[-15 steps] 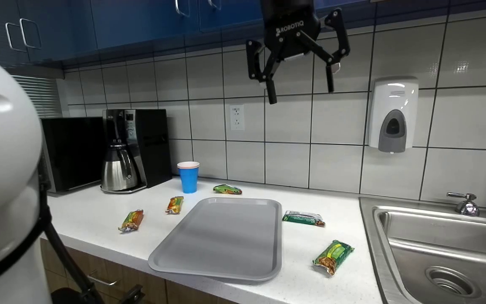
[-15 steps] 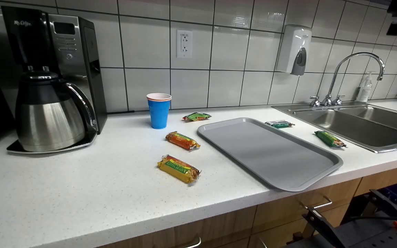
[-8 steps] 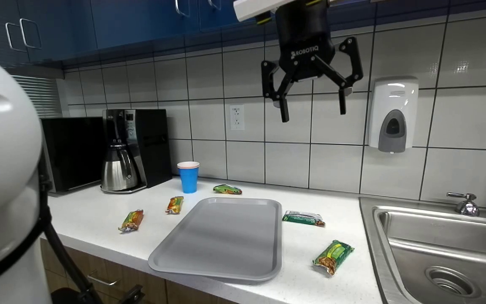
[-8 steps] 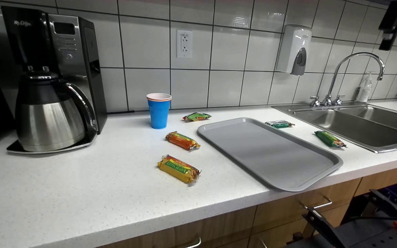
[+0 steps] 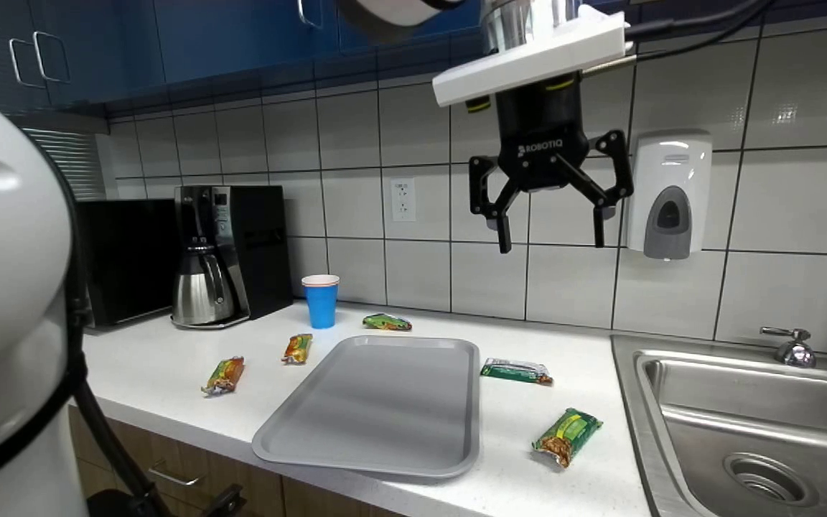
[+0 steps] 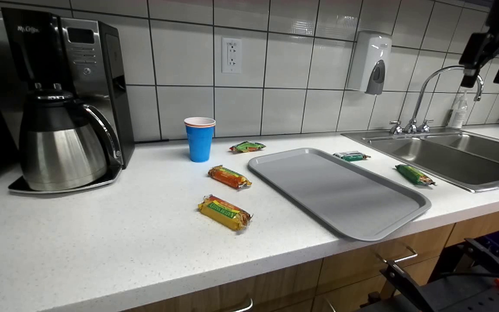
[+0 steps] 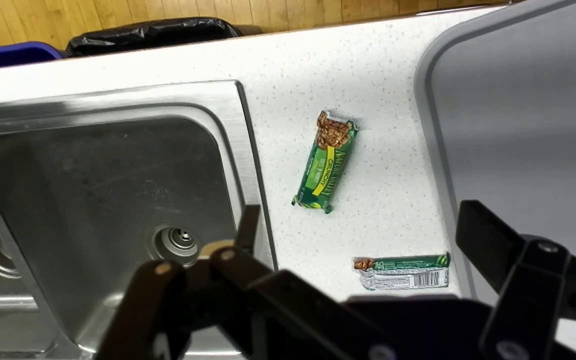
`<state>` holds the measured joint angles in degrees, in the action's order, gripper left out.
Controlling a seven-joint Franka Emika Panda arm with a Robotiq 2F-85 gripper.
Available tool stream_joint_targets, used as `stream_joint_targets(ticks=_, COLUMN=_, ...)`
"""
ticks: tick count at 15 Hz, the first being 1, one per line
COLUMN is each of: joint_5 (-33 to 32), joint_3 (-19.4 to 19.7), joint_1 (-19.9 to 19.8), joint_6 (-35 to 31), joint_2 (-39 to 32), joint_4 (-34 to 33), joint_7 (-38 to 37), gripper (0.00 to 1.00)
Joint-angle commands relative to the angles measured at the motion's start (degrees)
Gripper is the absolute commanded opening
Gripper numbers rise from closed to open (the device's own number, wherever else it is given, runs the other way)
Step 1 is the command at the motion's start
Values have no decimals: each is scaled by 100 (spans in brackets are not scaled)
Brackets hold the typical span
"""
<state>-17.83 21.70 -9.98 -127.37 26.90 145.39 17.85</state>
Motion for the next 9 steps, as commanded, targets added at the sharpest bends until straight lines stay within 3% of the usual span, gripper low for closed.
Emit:
stream_joint_targets(ticks=1, joint_5=157, joint_3=-75, joint_1=-157, joint_6=-469, joint_2=-583, joint_4=-85, joint_7=49, gripper=100)
stream_joint_targets(ticks=9, joint_5=1000, joint_3=-109, joint_1=-162, joint_6=-1136, joint_2=-1873, joint_4=-358, joint_7=-94, gripper=100)
